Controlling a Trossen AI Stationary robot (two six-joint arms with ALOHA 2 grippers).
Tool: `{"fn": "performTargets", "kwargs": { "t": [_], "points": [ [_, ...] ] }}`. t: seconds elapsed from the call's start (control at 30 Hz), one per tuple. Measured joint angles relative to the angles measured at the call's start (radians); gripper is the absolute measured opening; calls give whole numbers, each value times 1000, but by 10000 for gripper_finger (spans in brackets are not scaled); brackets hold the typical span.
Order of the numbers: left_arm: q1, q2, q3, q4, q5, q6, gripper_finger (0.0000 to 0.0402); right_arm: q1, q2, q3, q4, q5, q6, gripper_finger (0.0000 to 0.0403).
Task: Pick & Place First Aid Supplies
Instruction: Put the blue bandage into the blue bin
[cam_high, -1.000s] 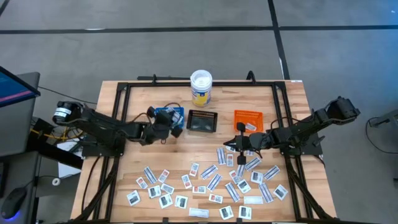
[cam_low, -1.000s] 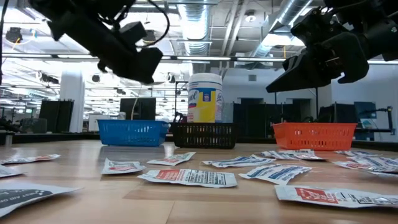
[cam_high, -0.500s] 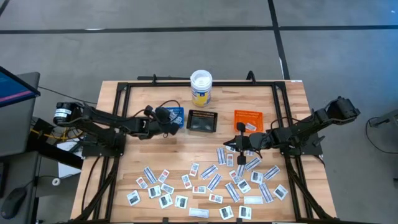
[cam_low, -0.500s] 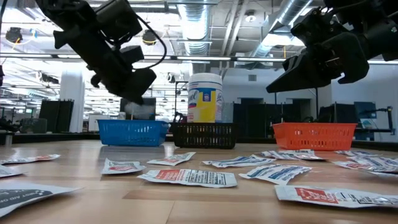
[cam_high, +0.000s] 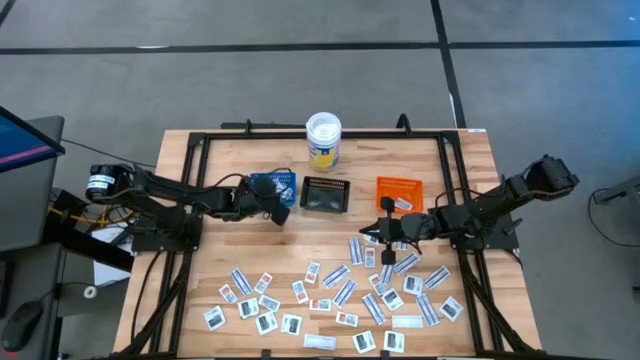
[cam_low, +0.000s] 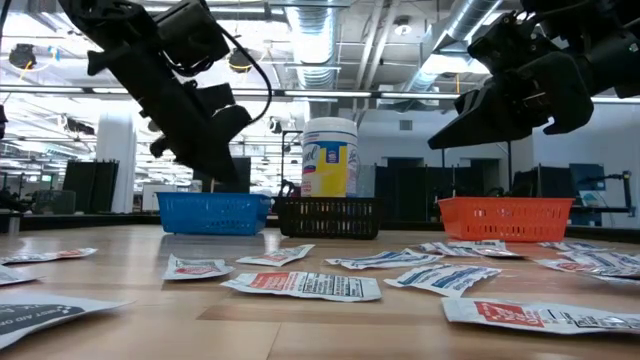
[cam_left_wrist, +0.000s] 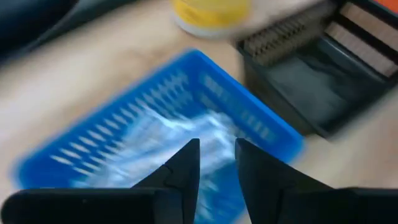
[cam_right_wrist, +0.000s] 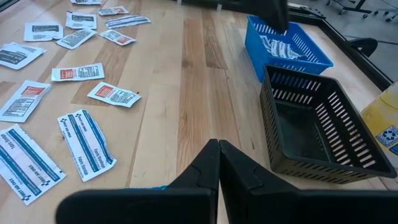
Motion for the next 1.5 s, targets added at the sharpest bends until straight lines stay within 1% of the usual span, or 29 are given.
{"fn": "performTargets", "kwargs": {
  "t": [0.07, 0.2, 0.27, 0.33, 0.4, 0.5, 0.57, 0.67, 0.77, 0.97, 1.07, 1.23, 1.3, 1.37, 1.43, 1.5],
  "points": [
    [-16, 0, 0, 0, 87, -4, 104, 0, 0, 0, 0, 0, 0, 0],
    [-75, 0, 1, 0, 243, -66, 104, 0, 0, 0, 0, 0, 8, 0],
    [-120, 0, 1, 0, 294, -77, 104, 0, 0, 0, 0, 0, 8, 0],
    [-173, 0, 1, 2, 306, -78, 104, 0, 0, 0, 0, 0, 9, 0],
    [-219, 0, 1, 5, 289, -78, 104, 0, 0, 0, 0, -1, 30, 0],
    [-277, 0, 1, 33, 219, -78, 104, 0, 0, 0, -6, -1, 76, 0],
    [-306, 0, 1, 62, 169, -77, 104, 0, 0, 0, -25, -2, 75, 4],
    [-331, 0, 2, 111, 112, -47, 104, 0, 0, 0, -46, -3, 71, 20],
    [-335, 0, 2, 139, 99, -13, 104, -3, 0, 0, -52, -7, 68, 48],
    [-334, 0, 2, 143, 96, -8, 104, -22, 13, 0, -48, -170, 27, 107],
    [-334, 0, 2, 145, 96, -7, 104, -27, 57, 0, -49, -186, 27, 131],
    [-334, 0, 2, 146, 96, -6, 104, -46, 205, 5, -13, -186, 56, 162],
    [-334, 0, 2, 146, 96, -6, 104, -53, 260, 31, -3, -190, 53, 168],
    [-334, 0, 2, 146, 96, -6, 104, -54, 305, 69, -12, -224, 52, 172],
    [-334, 0, 2, 146, 96, -6, 104, -53, 335, 103, -52, -264, 37, 173],
    [-334, 0, 2, 146, 96, -6, 104, -52, 364, 143, -88, -268, 20, 171]
  ]
}}
